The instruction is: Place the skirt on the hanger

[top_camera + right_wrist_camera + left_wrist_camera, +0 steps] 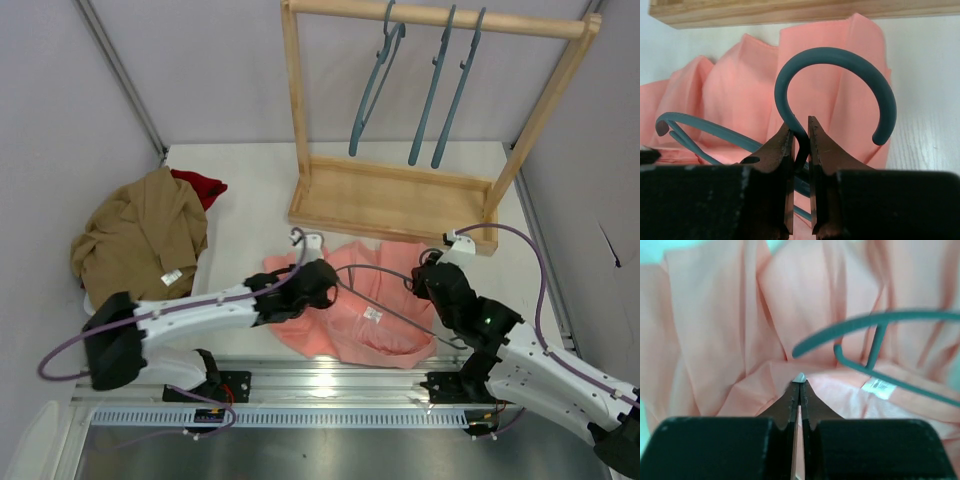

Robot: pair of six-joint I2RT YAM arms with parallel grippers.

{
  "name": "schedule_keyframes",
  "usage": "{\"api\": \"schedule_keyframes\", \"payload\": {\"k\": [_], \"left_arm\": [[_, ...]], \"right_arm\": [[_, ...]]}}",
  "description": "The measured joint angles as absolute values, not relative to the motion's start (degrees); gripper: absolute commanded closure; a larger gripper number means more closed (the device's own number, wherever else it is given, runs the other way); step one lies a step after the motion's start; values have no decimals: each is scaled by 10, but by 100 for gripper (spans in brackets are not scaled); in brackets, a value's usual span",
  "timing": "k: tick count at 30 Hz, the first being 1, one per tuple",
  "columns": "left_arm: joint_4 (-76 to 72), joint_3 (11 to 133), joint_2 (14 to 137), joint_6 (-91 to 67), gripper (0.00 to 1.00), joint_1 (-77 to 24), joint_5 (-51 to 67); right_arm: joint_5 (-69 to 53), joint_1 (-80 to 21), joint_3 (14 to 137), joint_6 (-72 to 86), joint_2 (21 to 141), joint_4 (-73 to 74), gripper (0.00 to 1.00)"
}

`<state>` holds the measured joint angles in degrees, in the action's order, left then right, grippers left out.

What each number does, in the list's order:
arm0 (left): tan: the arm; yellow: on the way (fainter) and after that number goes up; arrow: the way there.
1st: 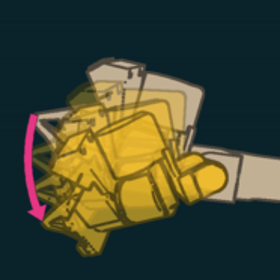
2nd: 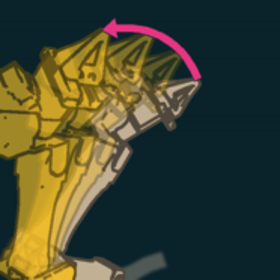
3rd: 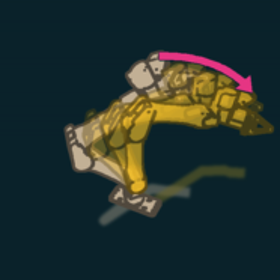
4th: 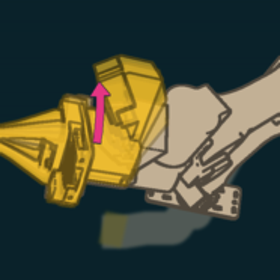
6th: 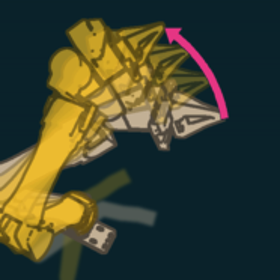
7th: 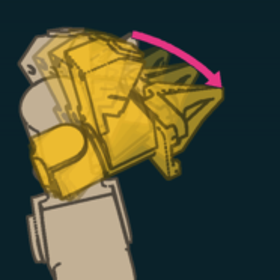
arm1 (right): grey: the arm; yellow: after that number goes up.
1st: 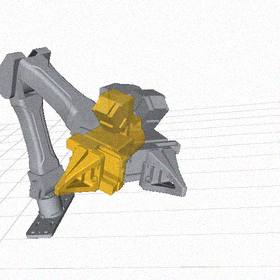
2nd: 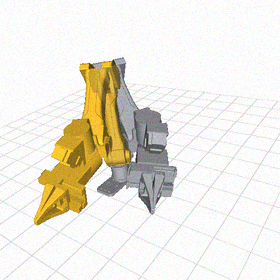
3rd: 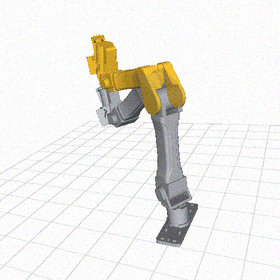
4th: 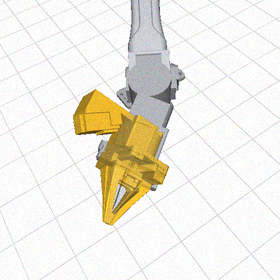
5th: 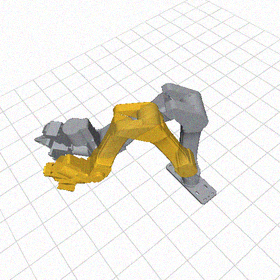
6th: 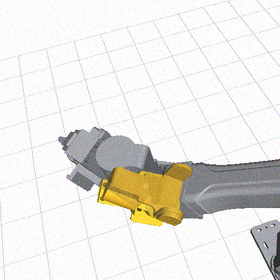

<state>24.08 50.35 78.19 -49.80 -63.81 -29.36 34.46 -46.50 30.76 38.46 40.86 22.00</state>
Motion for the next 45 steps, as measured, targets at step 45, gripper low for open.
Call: {"api": "schedule_keyframes", "payload": {"k": [45], "left_arm": [[118,330,559,-320,96,-535,-103]], "right_arm": [[427,-548,371,479,521,225,100]]}}
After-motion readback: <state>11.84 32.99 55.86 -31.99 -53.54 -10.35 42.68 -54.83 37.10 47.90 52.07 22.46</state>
